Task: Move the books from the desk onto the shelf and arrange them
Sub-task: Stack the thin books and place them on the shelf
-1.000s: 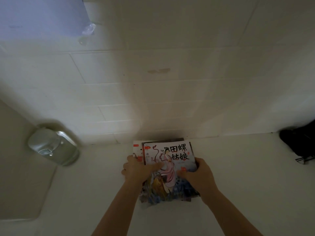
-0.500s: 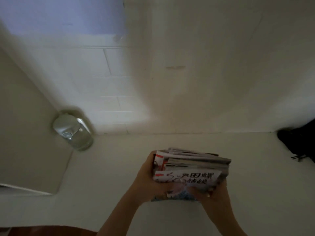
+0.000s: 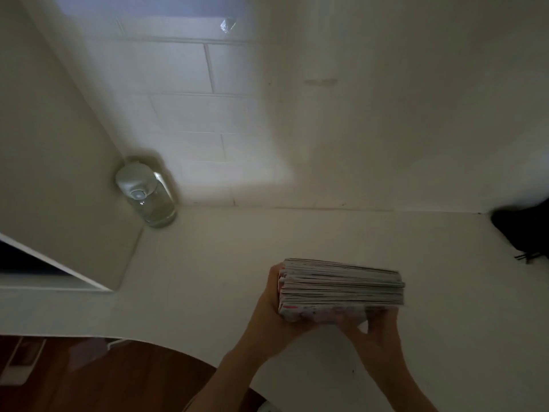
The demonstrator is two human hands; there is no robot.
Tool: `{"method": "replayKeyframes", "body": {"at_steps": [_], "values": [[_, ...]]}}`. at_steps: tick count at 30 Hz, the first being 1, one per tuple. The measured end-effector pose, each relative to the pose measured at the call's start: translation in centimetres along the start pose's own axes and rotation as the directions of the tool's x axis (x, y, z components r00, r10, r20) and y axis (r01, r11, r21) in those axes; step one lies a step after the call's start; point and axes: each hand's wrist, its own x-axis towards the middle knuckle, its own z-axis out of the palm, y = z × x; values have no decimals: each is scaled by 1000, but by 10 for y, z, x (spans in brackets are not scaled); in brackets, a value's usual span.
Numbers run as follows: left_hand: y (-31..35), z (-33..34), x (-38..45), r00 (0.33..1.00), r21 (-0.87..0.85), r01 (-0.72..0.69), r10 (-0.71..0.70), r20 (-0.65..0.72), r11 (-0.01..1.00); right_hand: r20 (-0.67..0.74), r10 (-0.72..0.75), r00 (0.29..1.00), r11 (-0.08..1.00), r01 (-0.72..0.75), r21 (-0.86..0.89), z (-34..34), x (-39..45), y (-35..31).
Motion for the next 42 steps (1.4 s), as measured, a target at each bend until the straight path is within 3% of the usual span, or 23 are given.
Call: {"method": "replayKeyframes", "body": {"at_steps": [2, 6, 10, 15, 19, 23, 26, 31, 34, 36, 39, 42], "values": [[-6, 3, -5, 997, 66, -65, 67, -28, 996, 2, 44, 999, 994, -44, 95, -6, -2, -3], [5, -1, -7, 1000, -117, -9, 7, -16, 993, -119, 83, 989, 949, -42, 314, -1, 4, -24], [44, 2, -13, 992, -360, 68, -102, -76, 930, -196, 219, 956, 947, -160, 279, 9, 10, -28], [61, 29, -5, 920, -391, 62, -204, -333, 918, -264, 196, 945, 953, -120, 276, 16, 8, -26], [63, 26, -1, 922, -421, 42, -197, -333, 906, -260, 214, 942, 955, -145, 259, 11, 10, -30], [60, 28, 4, 943, -333, 40, -146, -300, 942, -307, 184, 934, 969, -121, 214, 7, 15, -33], [55, 21, -3, 969, -371, 100, -175, -175, 923, -239, 216, 946, 962, -166, 215, 5, 15, -33], [22, -1, -21, 994, -245, 44, -18, 108, 969, -11, 165, 986, 972, -161, 171, -19, 10, -24], [3, 10, -16, 1000, -39, -10, 8, -27, 999, 80, 75, 994, 996, -79, 49, -26, 4, -16], [4, 16, -11, 991, -92, 56, -67, -115, 994, 88, 46, 995, 999, -46, -8, -29, 6, -10], [11, 19, -5, 990, -75, 63, -71, -118, 995, 125, 11, 992, 997, -2, -79, -39, 11, -2], [11, 15, -11, 980, -52, 163, -168, -111, 985, 115, -16, 993, 978, 39, -203, -50, 10, 8]]}}
